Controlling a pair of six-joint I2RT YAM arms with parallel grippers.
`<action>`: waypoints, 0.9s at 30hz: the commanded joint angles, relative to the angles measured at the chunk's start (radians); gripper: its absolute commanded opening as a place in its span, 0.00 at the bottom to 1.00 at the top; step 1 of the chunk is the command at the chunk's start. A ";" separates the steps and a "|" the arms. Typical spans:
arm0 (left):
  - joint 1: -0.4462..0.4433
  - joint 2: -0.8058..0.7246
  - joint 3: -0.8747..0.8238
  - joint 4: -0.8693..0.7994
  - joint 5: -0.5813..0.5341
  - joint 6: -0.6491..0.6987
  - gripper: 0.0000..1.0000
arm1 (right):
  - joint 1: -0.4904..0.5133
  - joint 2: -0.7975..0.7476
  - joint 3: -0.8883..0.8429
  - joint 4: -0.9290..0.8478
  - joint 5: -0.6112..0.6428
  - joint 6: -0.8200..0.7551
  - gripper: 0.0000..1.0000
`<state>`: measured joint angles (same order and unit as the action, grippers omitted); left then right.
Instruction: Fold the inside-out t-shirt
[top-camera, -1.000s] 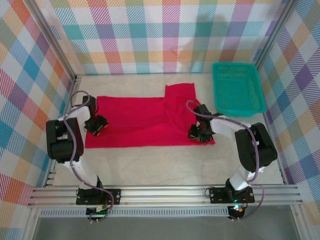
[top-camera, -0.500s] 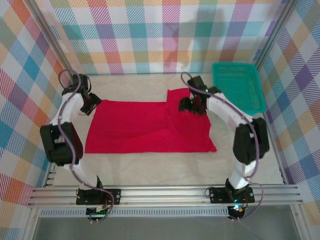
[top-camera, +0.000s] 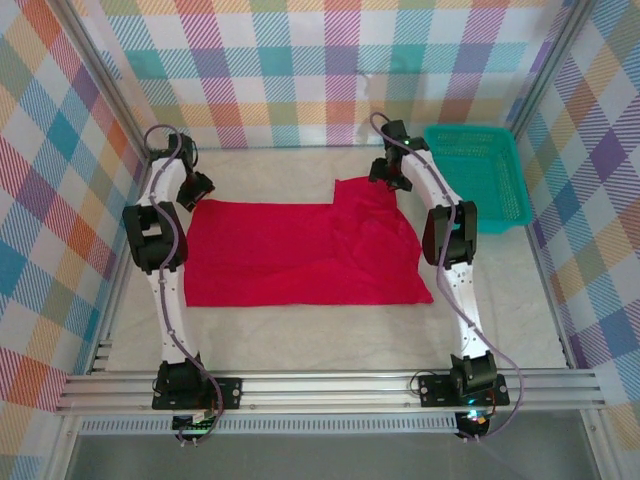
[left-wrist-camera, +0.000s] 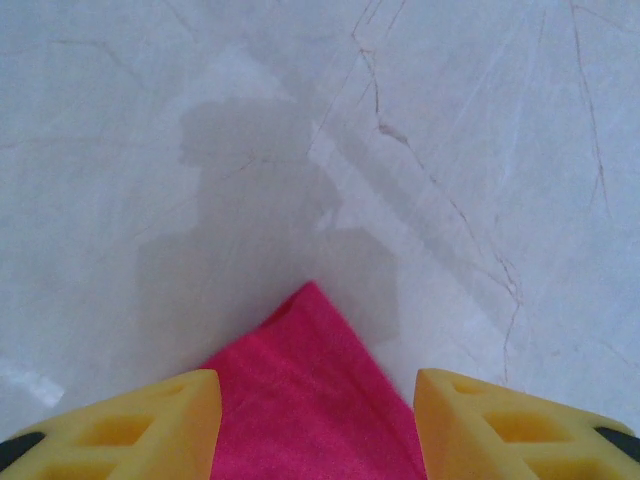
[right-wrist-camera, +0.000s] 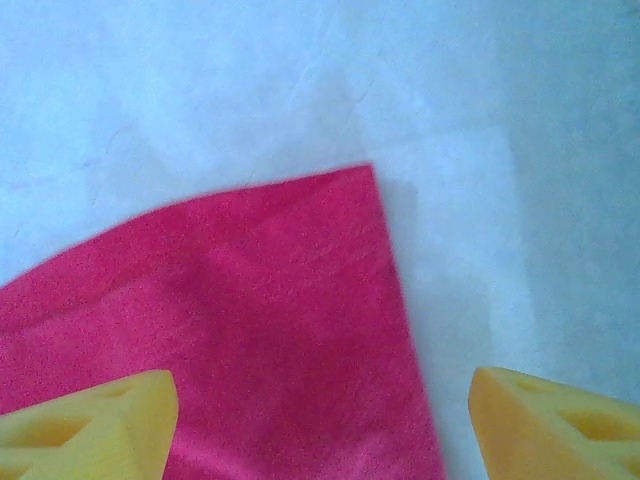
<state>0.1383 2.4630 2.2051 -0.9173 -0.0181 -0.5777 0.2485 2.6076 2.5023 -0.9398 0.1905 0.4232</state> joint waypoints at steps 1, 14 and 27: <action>0.007 0.051 0.061 -0.069 -0.013 0.020 0.54 | -0.003 0.043 0.077 -0.070 0.009 -0.035 0.78; 0.012 0.158 0.118 -0.061 0.037 0.019 0.46 | -0.030 0.123 0.046 0.104 -0.190 -0.045 0.53; 0.017 0.129 0.200 -0.109 0.074 0.044 0.07 | -0.043 0.002 0.073 0.174 -0.292 -0.103 0.00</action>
<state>0.1467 2.5771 2.3798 -0.9730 0.0257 -0.5518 0.2058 2.6968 2.5420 -0.7998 -0.0559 0.3515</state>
